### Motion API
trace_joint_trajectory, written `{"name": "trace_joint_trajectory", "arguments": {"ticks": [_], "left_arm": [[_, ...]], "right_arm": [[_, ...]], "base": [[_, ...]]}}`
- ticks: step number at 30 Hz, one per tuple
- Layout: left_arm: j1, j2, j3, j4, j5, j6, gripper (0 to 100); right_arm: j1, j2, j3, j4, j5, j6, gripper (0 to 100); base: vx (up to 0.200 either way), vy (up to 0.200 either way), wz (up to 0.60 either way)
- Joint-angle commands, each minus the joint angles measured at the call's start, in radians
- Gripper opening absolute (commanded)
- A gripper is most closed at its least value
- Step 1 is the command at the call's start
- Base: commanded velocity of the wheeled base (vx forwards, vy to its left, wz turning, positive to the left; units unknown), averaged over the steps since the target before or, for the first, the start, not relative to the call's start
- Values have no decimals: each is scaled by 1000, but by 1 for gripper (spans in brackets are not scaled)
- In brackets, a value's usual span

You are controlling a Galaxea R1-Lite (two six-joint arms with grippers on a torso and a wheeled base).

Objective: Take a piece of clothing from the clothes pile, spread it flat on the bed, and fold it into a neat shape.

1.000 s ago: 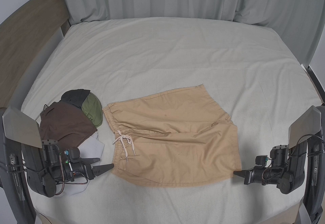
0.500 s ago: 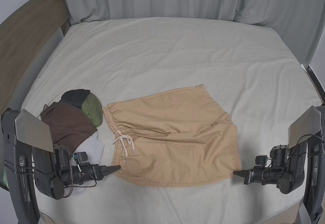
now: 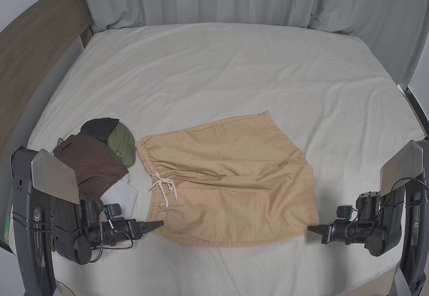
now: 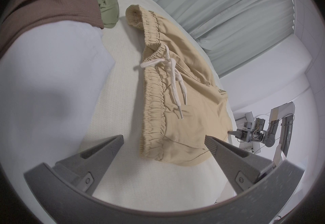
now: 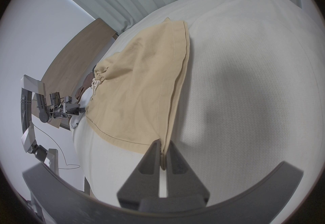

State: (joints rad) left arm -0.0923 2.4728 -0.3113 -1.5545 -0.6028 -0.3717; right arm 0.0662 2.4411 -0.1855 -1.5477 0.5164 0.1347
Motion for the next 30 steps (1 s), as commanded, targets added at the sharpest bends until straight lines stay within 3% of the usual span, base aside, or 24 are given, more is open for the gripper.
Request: {"name": "trace_joint_trajectory", "arguments": {"ticks": [1, 8, 9, 30], "left_arm": [[-17, 6, -5, 1, 1, -19, 100], [-33, 11, -23, 2, 38, -41, 100], [-38, 11, -25, 1, 40, -42, 0], [-30, 3, 20, 1, 32, -24, 0]], "right_arm": [[1, 4, 0, 0, 1, 0, 0], [1, 4, 0, 0, 1, 0, 0], [1, 4, 0, 0, 1, -1, 0], [6, -2, 12, 1, 1, -1, 0]], "base": [[0, 0, 0], [0, 0, 0], [0, 0, 0], [0, 0, 0]]}}
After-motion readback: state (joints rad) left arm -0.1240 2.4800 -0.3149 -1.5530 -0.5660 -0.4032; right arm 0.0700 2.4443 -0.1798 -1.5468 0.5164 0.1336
